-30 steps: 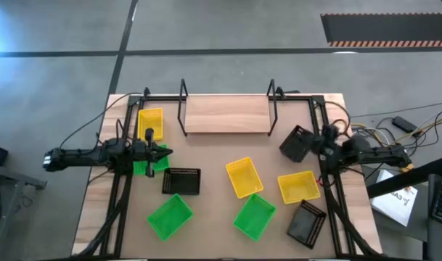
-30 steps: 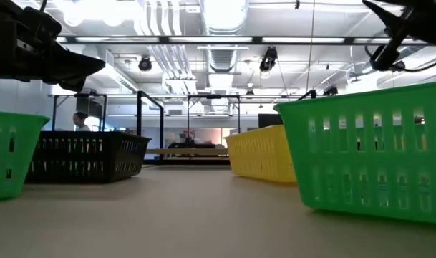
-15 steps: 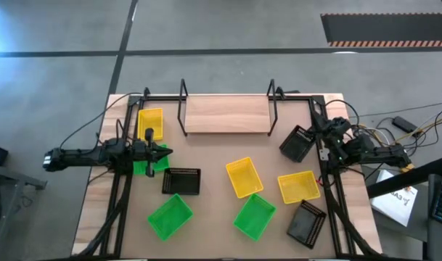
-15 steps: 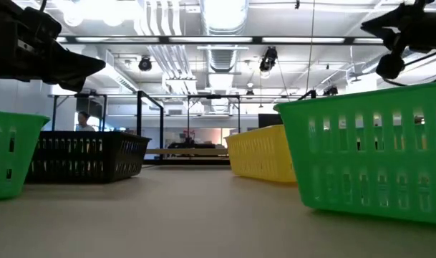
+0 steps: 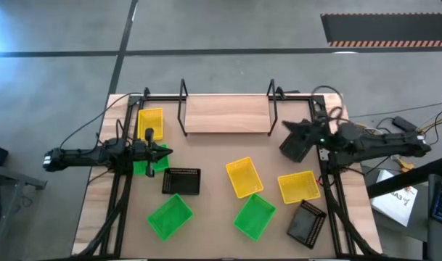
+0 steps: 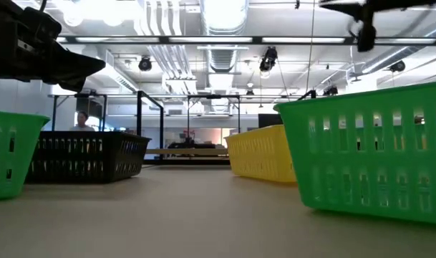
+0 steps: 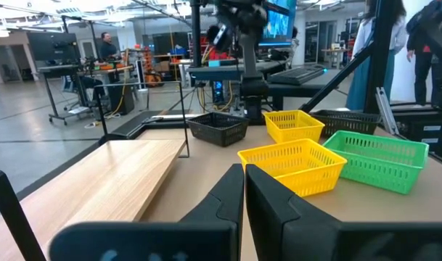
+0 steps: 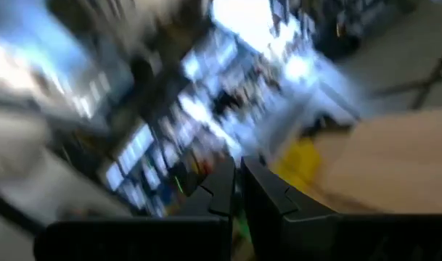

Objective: Stack baskets on shelf by color
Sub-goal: Put the middle yellow basket on the shelf

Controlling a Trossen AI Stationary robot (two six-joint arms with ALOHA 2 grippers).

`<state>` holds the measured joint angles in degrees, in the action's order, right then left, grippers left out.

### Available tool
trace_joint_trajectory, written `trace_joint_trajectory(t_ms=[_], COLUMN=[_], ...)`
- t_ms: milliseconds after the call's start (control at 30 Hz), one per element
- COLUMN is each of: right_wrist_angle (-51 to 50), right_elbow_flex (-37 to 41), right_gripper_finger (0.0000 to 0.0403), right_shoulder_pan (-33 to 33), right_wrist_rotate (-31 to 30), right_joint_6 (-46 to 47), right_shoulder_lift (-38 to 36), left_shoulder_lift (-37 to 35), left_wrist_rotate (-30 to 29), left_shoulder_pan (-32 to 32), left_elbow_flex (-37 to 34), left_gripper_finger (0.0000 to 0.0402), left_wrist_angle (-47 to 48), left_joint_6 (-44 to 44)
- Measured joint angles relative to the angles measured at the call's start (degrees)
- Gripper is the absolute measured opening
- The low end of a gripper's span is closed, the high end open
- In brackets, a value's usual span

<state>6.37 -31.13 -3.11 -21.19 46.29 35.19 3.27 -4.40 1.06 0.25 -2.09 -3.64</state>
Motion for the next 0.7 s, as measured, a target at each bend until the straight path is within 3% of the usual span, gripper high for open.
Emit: trace_joint_trajectory(t_ms=[167,300,500,700], right_wrist_angle=[-22.1,-38.0,-54.7,-57.3], right_elbow_flex=[-16.3,-27.4,-39.5,-44.5], right_gripper_finger=[0.0018,0.0018,0.0021,0.0073], right_shoulder_pan=[0.0,-0.2,-3.2,-6.9], right_wrist_rotate=[17.4,26.4,35.1,36.2], right_joint_6=[-4.4,-7.5,-21.6,-34.2], right_shoulder_lift=[12.9,23.6,37.2,47.0], left_shoulder_lift=[0.0,0.0,0.0,0.0], left_wrist_rotate=[0.0,0.2,0.2,0.2], left_shoulder_pan=[0.0,0.0,0.0,0.0], left_elbow_flex=[0.0,0.0,0.0,0.0], left_gripper_finger=[0.0000,0.0000,0.0000,0.0000], left_wrist_angle=[0.0,0.0,0.0,0.0], left_joint_6=[0.0,0.0,0.0,0.0])
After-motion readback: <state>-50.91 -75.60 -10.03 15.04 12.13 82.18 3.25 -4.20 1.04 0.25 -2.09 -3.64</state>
